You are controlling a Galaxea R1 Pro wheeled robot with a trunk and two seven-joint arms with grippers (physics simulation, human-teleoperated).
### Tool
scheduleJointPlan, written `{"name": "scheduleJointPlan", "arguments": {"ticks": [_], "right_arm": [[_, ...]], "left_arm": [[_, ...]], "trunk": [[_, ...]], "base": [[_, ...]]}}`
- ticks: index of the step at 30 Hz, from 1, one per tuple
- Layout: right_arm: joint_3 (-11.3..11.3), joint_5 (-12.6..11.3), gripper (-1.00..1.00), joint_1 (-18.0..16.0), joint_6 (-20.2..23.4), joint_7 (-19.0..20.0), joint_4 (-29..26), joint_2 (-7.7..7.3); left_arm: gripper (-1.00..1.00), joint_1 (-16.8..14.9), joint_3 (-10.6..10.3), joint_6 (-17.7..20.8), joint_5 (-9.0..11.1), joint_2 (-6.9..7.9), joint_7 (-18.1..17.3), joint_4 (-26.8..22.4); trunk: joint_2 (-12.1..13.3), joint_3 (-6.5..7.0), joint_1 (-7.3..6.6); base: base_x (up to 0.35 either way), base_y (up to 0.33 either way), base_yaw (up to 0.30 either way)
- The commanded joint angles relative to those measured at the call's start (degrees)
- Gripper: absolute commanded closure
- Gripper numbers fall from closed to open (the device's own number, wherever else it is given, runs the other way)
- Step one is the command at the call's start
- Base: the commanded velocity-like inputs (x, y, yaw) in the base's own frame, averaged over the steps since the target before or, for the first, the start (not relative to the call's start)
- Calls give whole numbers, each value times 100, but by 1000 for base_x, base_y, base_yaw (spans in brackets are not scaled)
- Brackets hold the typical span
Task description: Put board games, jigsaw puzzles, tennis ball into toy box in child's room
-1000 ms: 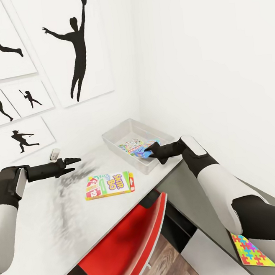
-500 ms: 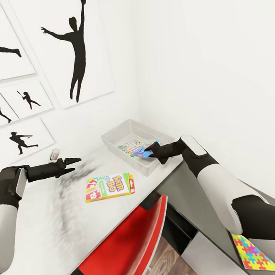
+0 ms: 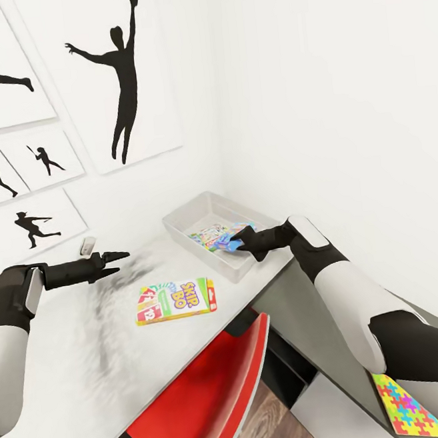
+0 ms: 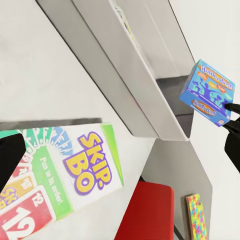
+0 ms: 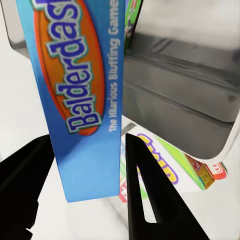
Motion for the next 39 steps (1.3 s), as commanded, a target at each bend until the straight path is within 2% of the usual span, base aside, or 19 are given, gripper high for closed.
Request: {"name": "scheduleJointPlan", "arguments": {"ticks": [1, 30, 39], "right_arm": [[13, -62, 100, -5, -11, -62, -7, -2], [20, -62, 100, -5, 4, -58, -7, -2], [20, -62, 100, -5, 0, -58, -7, -2]], "left_arm": [[-100, -5, 5, 48, 27, 1, 4, 1], [-100, -6, 1, 48, 27, 1, 7, 1], [-100, -4, 0, 48, 26, -8, 8, 1]], "trunk": [[-8, -8, 2], [-8, -8, 2], [-8, -8, 2]], "base": [[5, 3, 0], [12, 33, 0], [103, 0, 0]]}}
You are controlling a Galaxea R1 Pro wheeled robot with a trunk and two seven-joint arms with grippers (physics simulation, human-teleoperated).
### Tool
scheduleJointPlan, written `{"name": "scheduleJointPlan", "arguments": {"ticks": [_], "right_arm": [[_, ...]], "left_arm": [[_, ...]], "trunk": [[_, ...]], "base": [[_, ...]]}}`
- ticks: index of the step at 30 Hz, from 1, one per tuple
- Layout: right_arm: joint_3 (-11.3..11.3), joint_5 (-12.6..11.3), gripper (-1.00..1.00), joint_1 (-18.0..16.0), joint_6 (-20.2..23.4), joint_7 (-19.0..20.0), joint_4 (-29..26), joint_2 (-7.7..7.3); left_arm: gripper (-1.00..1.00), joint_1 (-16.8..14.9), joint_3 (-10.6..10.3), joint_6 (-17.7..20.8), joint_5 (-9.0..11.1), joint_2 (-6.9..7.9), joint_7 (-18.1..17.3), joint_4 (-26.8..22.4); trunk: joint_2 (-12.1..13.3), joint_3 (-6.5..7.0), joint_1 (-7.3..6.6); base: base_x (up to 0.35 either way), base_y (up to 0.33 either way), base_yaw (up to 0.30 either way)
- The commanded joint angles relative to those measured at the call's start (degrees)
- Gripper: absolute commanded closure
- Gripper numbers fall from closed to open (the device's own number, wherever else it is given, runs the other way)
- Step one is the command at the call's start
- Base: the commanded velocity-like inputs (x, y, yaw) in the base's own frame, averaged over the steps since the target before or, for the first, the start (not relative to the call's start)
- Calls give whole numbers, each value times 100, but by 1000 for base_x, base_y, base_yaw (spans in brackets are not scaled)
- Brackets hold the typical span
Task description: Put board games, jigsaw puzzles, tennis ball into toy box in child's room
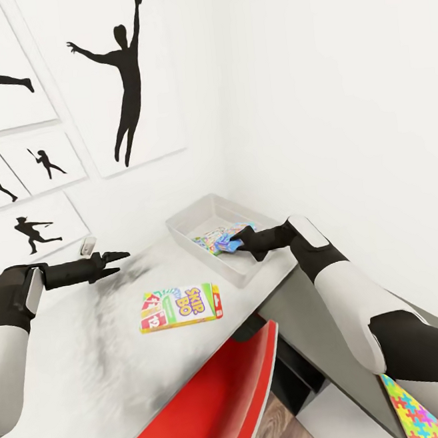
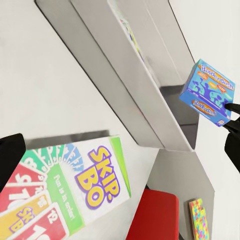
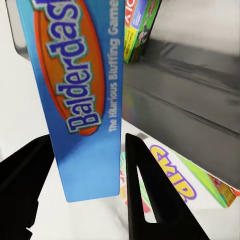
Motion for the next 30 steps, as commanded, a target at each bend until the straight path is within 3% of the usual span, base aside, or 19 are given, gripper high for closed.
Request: {"name": "scheduleJointPlan", "arguments": {"ticks": [1, 5, 6, 30], "right_arm": [[12, -63, 100, -5, -10, -63, -7, -2], [12, -63, 100, -5, -7, -63, -7, -2], [12, -63, -100, -5, -6, -63, -7, -2], [25, -63, -100, -83, 13, -63, -7, -19]], "left_arm": [[-100, -5, 4, 48, 28, 2, 3, 1], [-100, -5, 4, 48, 29, 1, 3, 1], [-100, -5, 4, 48, 29, 1, 3, 1], [-100, -4, 3, 48, 29, 0, 3, 1]], "trunk": [[-8, -8, 2], [-8, -8, 2], [-8, -8, 2], [-8, -8, 2]], "base": [[27, 0, 0], [12, 0, 0], [5, 0, 0], [0, 0, 0]]}}
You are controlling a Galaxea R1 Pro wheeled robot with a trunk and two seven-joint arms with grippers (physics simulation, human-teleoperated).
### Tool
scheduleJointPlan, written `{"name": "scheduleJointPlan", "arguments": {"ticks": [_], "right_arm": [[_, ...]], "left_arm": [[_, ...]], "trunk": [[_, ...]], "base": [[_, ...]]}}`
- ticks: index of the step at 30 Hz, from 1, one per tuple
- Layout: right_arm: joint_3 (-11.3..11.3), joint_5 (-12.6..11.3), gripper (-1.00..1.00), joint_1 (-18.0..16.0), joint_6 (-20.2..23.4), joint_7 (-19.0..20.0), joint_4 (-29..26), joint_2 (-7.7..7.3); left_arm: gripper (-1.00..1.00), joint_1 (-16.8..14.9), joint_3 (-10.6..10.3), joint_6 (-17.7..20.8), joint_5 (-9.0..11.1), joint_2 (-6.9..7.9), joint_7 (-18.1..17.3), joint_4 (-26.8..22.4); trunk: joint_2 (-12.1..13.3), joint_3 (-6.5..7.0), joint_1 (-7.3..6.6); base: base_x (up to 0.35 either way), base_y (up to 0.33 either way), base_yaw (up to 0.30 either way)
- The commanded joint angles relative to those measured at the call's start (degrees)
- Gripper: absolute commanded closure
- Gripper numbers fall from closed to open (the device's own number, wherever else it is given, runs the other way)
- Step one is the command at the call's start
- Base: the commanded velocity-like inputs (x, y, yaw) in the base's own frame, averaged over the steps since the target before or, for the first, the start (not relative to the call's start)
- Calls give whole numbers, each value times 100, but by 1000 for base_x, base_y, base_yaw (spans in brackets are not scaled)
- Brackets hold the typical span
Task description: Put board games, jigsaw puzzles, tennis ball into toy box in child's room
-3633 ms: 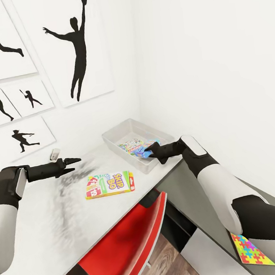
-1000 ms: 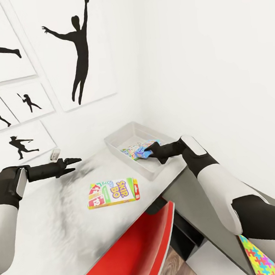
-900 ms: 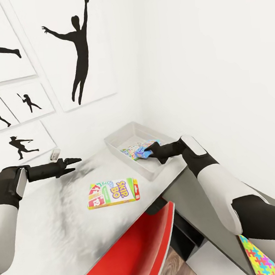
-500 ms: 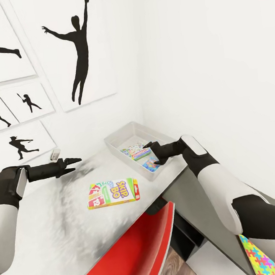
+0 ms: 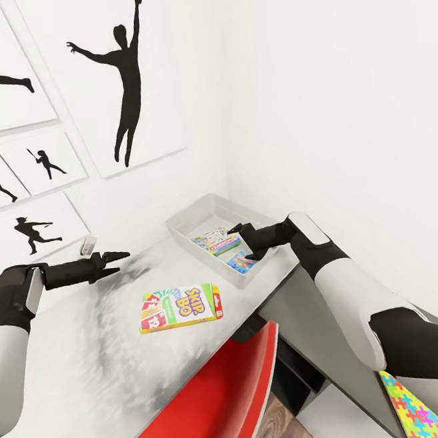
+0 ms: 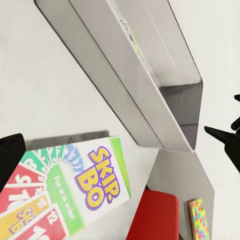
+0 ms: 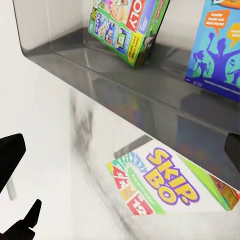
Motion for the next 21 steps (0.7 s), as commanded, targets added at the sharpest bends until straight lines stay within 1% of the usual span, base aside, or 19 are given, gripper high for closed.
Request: {"name": "scheduleJointPlan", "arguments": {"ticks": [1, 21], "right_arm": [[13, -60, -100, -5, -10, -58, -7, -2], [17, -69, -100, 1, -27, -9, -74, -17]], "left_arm": [[-100, -3, 4, 48, 27, 1, 3, 1], [-100, -6, 4, 48, 27, -8, 3, -4]], "trunk": [[-8, -8, 2], [-8, -8, 2]], "base": [[0, 0, 0], [0, 0, 0]]}}
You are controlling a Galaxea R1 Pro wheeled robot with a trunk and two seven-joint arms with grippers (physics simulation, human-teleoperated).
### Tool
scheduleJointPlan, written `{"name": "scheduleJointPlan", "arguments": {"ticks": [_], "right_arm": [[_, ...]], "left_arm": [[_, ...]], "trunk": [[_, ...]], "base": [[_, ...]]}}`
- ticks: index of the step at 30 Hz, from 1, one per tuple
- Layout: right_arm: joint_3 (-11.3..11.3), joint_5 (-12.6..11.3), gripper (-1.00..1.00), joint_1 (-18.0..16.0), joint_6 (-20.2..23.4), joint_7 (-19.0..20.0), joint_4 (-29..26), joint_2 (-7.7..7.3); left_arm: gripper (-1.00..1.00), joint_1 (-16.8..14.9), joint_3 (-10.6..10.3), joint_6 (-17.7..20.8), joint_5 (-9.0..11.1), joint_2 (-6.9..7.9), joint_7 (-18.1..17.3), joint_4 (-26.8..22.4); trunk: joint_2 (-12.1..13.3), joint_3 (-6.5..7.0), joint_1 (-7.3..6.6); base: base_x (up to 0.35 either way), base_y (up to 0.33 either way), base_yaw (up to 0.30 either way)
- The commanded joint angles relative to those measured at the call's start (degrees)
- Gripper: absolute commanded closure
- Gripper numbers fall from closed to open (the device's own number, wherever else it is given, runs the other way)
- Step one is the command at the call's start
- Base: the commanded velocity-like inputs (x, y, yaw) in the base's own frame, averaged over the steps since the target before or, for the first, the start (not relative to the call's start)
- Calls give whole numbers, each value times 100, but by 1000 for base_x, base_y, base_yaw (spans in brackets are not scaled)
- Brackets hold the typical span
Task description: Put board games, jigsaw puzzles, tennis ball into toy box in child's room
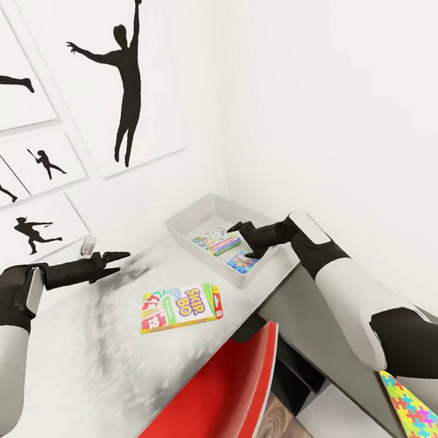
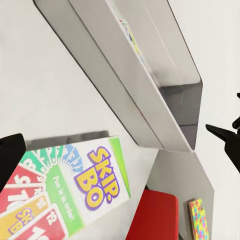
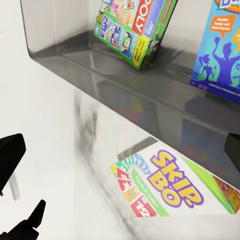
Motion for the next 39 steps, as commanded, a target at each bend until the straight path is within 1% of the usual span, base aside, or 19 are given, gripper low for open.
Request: {"name": "scheduleJointPlan", "arguments": {"ticks": [1, 16, 39], "right_arm": [[11, -60, -100, -4, -10, -60, -9, -3], [11, -65, -100, -2, -5, -58, -19, 3], [11, -60, -100, -2, 15, -58, -19, 11]], "left_arm": [[-100, -5, 4, 48, 27, 0, 3, -2], [-100, -4, 2, 48, 27, 5, 3, -10], [-100, -5, 3, 48, 27, 9, 3, -11]], "trunk": [[-8, -8, 2], [-8, 68, 2], [-8, 75, 2]], "base": [[0, 0, 0], [0, 0, -35], [0, 0, -2]]}}
